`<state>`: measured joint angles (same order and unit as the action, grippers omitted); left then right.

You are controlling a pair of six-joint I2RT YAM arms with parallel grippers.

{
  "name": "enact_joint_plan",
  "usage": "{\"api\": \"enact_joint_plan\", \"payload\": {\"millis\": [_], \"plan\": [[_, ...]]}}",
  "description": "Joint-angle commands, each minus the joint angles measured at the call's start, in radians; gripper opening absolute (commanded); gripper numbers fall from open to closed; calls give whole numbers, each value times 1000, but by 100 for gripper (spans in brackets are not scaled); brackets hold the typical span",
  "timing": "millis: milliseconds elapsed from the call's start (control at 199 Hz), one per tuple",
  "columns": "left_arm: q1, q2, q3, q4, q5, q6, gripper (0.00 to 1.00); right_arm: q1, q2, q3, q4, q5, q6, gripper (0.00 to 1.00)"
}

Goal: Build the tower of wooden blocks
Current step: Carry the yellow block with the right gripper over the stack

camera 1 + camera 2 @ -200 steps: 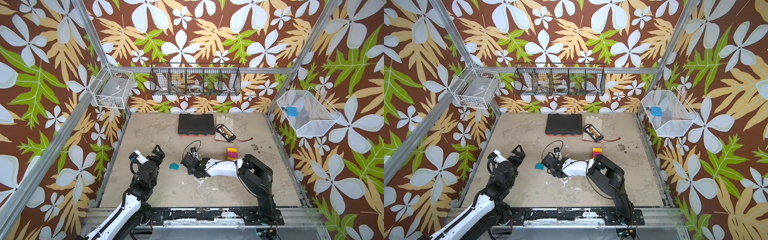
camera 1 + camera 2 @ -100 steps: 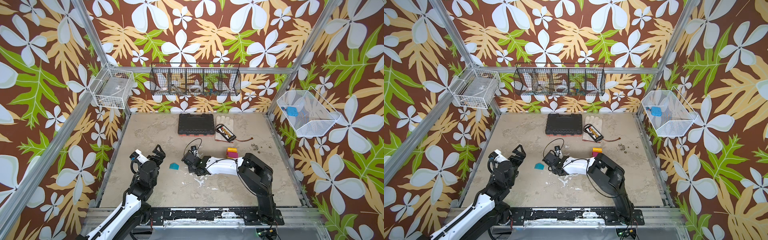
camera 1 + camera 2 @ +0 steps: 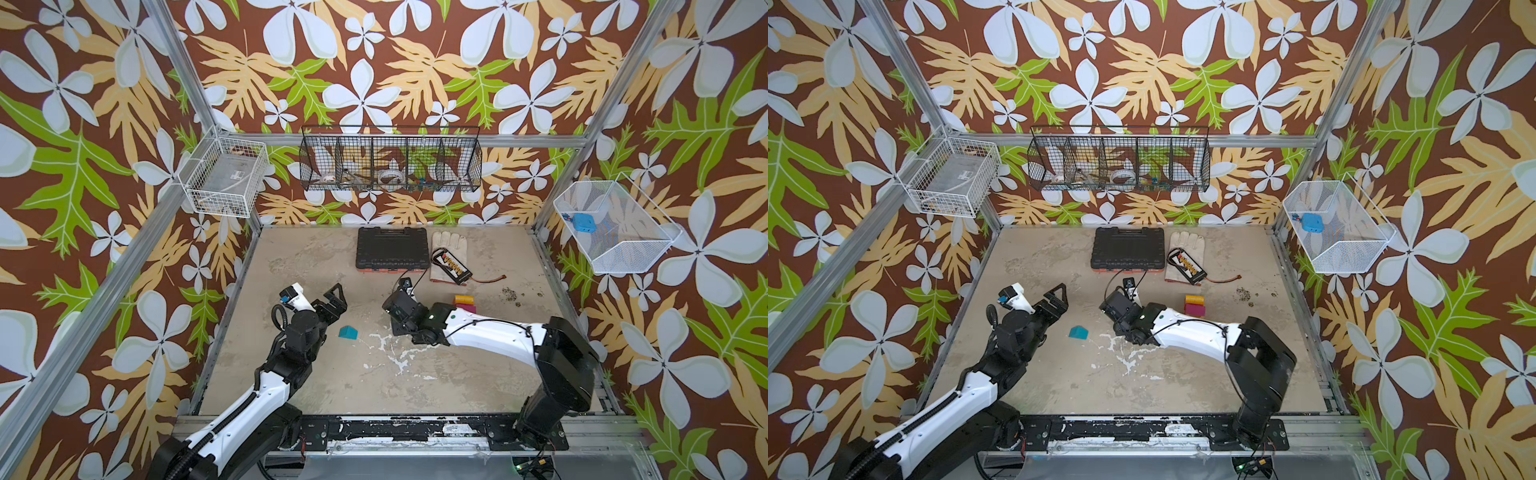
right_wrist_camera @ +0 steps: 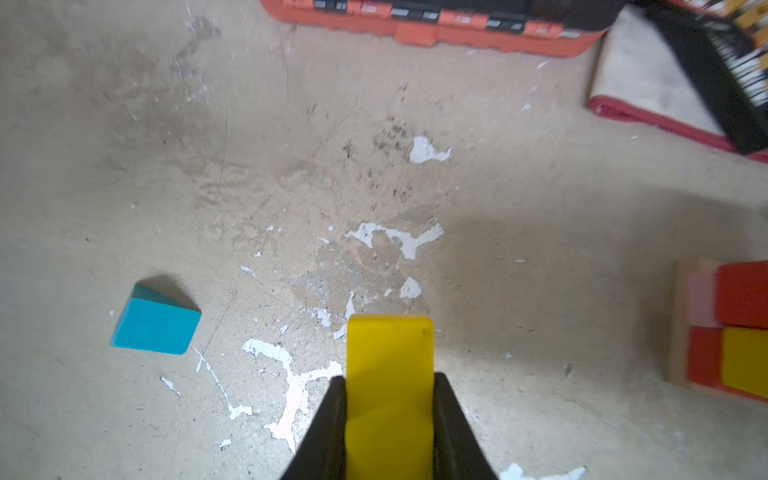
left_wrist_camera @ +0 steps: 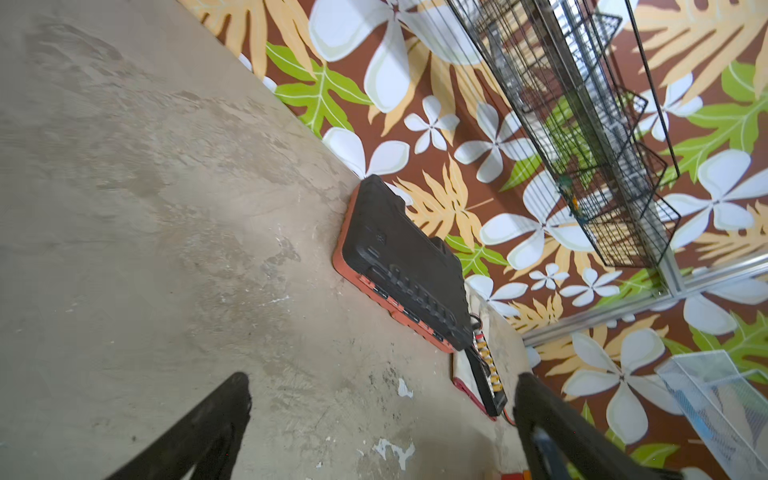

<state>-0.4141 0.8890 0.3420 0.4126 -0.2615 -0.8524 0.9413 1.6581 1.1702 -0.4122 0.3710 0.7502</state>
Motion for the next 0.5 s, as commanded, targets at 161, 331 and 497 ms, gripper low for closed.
{"api": "enact_joint_plan", "payload": {"millis": [161,331,497], "plan": [[0,117,58,79,204,62,100,-191,-243,-130,-99,16,-49,16],[0,140,68,87,230,64,100,-346,-311,-214,-97,-29,-88,13],[0,139,66,90,229,65,100,-432,-297,-227,-91,-59,-133,11]]}}
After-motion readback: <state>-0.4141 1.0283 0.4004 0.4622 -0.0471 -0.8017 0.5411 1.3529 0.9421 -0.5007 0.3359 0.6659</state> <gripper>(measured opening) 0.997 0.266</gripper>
